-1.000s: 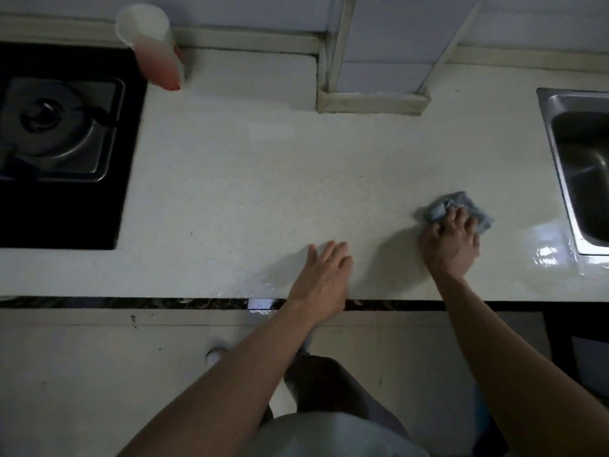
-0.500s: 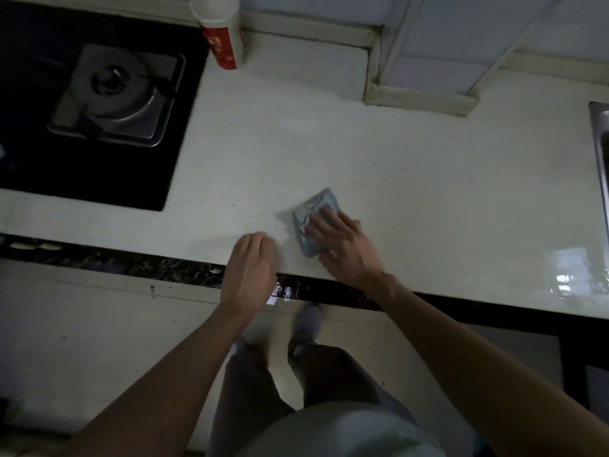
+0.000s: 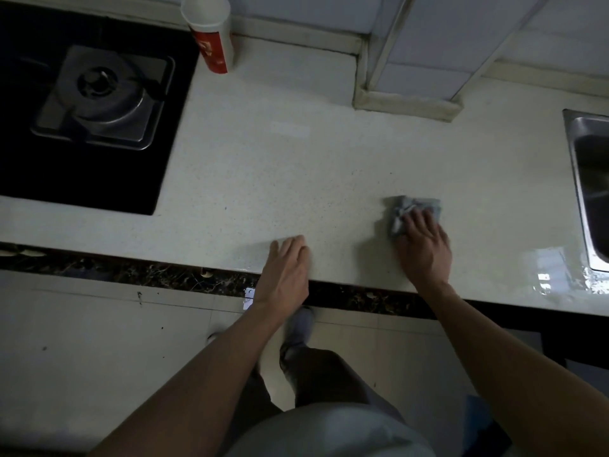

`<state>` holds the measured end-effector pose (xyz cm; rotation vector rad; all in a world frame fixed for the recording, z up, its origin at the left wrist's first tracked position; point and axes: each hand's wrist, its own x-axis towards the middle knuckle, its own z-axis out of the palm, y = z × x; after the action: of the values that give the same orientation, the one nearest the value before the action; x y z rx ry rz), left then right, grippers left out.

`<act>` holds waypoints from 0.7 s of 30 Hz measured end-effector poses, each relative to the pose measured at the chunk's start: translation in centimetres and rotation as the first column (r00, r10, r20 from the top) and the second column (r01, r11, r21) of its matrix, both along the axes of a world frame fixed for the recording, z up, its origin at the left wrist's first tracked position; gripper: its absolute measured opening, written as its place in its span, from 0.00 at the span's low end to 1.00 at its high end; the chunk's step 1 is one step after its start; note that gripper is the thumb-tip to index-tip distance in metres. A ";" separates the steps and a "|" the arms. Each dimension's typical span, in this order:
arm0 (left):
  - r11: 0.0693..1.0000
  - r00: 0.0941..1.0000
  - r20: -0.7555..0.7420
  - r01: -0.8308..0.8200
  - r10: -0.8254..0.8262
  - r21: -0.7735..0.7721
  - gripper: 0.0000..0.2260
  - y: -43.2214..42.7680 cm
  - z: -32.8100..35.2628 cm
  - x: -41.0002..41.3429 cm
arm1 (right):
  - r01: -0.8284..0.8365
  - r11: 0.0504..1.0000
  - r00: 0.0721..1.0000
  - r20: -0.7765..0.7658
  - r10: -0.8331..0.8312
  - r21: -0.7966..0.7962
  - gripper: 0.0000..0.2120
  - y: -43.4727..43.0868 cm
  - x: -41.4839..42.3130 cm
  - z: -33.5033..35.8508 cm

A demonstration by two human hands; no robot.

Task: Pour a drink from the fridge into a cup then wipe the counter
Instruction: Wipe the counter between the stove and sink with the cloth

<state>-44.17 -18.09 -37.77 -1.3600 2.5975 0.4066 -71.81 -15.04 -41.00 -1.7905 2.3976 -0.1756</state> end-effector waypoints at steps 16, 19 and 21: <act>0.988 0.997 0.000 -0.075 0.076 0.135 0.25 0.0 -0.2 -0.5 | -0.400 0.909 0.911 0.162 0.379 0.121 0.29 -17.9 15.9 0.3; 0.993 0.997 0.036 -0.067 0.064 0.097 0.25 -0.1 -0.2 -0.6 | -0.728 0.686 0.684 0.083 0.725 0.009 0.24 -16.3 17.3 -0.3; 0.996 0.999 0.009 -0.046 0.045 0.080 0.24 -0.1 -0.2 -0.8 | -0.806 0.591 0.591 0.044 0.806 -0.009 0.24 -16.0 16.5 -0.9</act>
<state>-44.95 -18.24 -37.97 -1.3932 2.5197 0.5055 -55.28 -31.05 -41.90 -2.6143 1.2952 -0.0818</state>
